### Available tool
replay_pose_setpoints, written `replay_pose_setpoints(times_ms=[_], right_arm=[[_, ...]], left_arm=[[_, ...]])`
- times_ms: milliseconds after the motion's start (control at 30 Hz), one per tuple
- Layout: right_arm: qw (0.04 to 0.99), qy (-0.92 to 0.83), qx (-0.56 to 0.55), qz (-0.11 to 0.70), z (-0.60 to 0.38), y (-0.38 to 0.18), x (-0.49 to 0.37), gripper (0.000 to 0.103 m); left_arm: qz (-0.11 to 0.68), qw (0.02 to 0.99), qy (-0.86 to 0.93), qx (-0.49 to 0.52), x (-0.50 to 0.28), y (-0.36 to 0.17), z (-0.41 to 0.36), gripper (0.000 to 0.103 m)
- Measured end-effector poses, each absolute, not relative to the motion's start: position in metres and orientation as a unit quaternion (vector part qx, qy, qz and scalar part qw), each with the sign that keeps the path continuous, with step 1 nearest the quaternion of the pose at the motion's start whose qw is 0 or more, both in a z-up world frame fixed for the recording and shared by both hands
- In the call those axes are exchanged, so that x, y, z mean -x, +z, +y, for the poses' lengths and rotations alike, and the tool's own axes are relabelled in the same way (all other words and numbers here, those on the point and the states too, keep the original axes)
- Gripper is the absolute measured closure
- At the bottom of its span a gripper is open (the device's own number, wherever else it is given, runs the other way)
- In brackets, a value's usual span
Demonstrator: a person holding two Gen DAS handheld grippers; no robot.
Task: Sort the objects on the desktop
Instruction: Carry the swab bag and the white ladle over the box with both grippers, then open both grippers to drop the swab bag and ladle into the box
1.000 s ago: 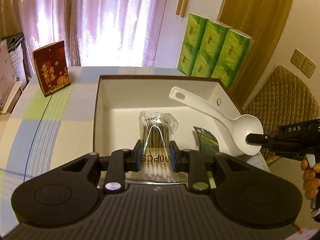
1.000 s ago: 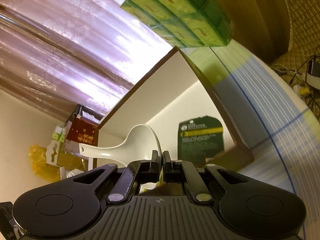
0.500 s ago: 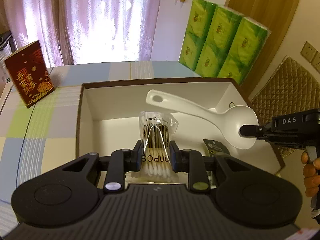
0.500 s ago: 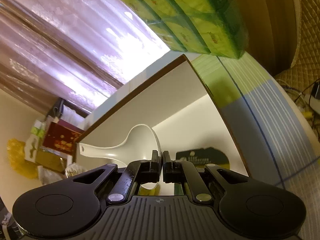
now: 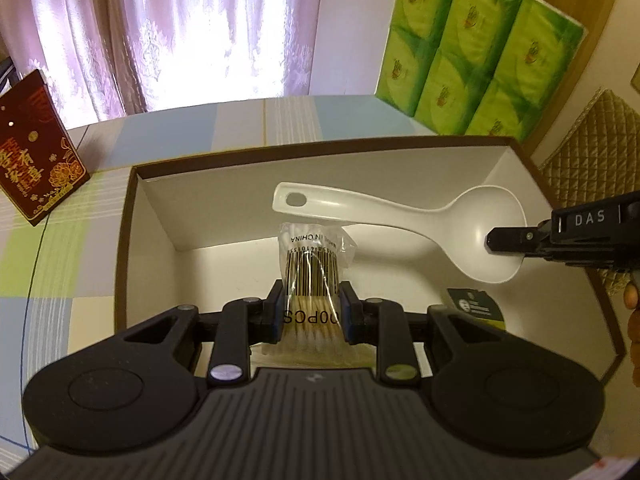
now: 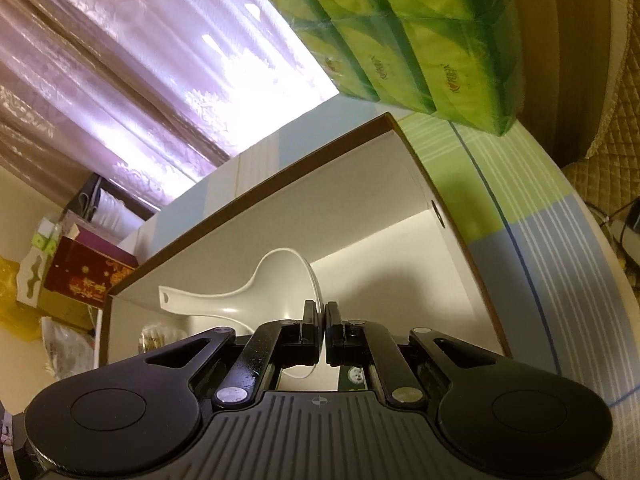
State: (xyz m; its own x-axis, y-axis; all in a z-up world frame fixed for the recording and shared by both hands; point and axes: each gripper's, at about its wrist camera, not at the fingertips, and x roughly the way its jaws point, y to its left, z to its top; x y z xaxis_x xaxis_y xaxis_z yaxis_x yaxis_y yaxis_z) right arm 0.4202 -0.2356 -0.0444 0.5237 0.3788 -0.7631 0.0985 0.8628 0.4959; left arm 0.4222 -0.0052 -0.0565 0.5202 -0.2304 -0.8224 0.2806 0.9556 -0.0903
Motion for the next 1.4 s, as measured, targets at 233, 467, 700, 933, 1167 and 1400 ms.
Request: replay_pose_setpoints(times_ms=[233, 467, 700, 933, 1167, 1400], right_arm=[[0.844, 0.080, -0.215, 0.485, -0.223, -0.050, -0.431, 0.103], [0.849, 0.078, -0.183, 0.489, -0.210, -0.057, -0.438, 0.103], [0.855, 0.071, -0.147, 0.492, -0.201, -0.065, -0.443, 0.102], [0.867, 0.091, -0.087, 0.482, -0.194, -0.059, -0.437, 0.040], [0.875, 0.113, -0.063, 0.467, -0.191, -0.048, -0.422, 0.033], [0.885, 0.134, -0.049, 0.443, -0.185, -0.032, -0.399, 0.016]], left_arm=[[0.479, 0.865, -0.141, -0.038, -0.434, -0.072, -0.006, 0.081], [0.487, 0.861, -0.139, -0.045, -0.442, -0.084, -0.010, 0.081], [0.495, 0.856, -0.141, -0.043, -0.447, -0.094, -0.013, 0.080], [0.493, 0.857, -0.141, -0.048, -0.444, -0.094, -0.013, 0.062], [0.484, 0.862, -0.142, -0.056, -0.432, -0.083, -0.011, 0.049], [0.468, 0.869, -0.145, -0.062, -0.413, -0.063, -0.010, 0.038]])
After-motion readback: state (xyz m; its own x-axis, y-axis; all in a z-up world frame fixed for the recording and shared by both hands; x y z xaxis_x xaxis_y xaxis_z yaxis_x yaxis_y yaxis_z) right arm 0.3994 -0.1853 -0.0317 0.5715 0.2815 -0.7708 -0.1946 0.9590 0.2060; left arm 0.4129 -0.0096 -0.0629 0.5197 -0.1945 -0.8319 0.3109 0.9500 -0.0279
